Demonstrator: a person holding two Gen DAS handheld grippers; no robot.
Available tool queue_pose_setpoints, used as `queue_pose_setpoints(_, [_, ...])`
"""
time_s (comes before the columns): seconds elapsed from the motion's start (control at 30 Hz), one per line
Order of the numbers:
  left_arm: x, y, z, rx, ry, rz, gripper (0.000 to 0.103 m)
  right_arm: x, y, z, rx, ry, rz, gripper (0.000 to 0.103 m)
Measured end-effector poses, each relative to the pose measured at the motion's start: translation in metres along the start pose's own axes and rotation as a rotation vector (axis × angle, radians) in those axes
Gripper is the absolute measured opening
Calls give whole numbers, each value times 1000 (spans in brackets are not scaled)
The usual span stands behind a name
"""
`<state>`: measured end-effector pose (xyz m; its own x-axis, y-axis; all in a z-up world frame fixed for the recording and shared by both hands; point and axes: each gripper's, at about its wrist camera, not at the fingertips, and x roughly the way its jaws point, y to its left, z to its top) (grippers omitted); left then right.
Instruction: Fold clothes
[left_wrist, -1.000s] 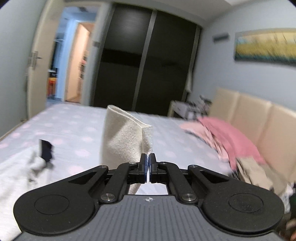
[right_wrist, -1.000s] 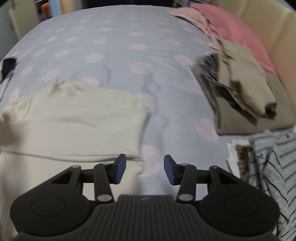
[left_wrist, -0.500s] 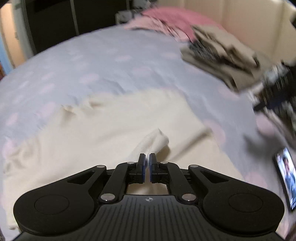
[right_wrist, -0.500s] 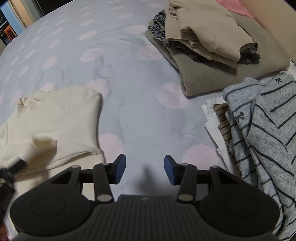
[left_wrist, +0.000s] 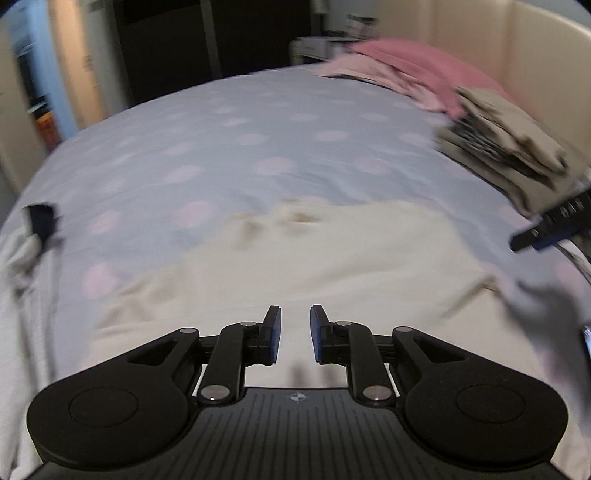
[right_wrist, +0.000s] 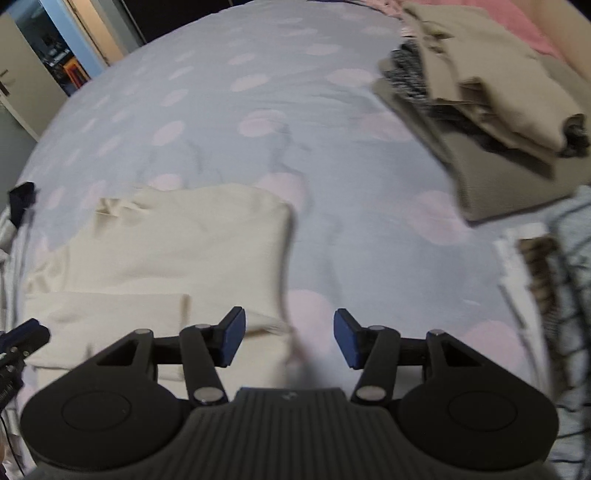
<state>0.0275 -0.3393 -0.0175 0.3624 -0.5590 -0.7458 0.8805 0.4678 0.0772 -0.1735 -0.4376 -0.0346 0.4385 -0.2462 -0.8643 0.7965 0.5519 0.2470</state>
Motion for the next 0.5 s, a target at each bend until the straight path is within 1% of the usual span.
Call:
queue_pose_setpoints(0.1, [-8, 34, -2, -68, -5, 52, 17, 13, 20, 7, -31, 12, 61, 54])
queue_pose_setpoints(0.27, [-21, 83, -11, -153, -17, 122, 18, 43, 55, 14, -78, 42, 108, 48])
queue_pose_setpoints(0.37, [-26, 107, -17, -200, -14, 148, 19, 63, 67, 14, -86, 74, 105, 43])
queue_pose_setpoints(0.4, [-27, 113, -19, -208, -12, 153, 19, 69, 70, 13, -86, 88, 99, 39])
queue_pose_setpoints(0.5, [-29, 126, -25, -214, -4, 169, 19, 88, 78, 11, -86, 127, 81, 35])
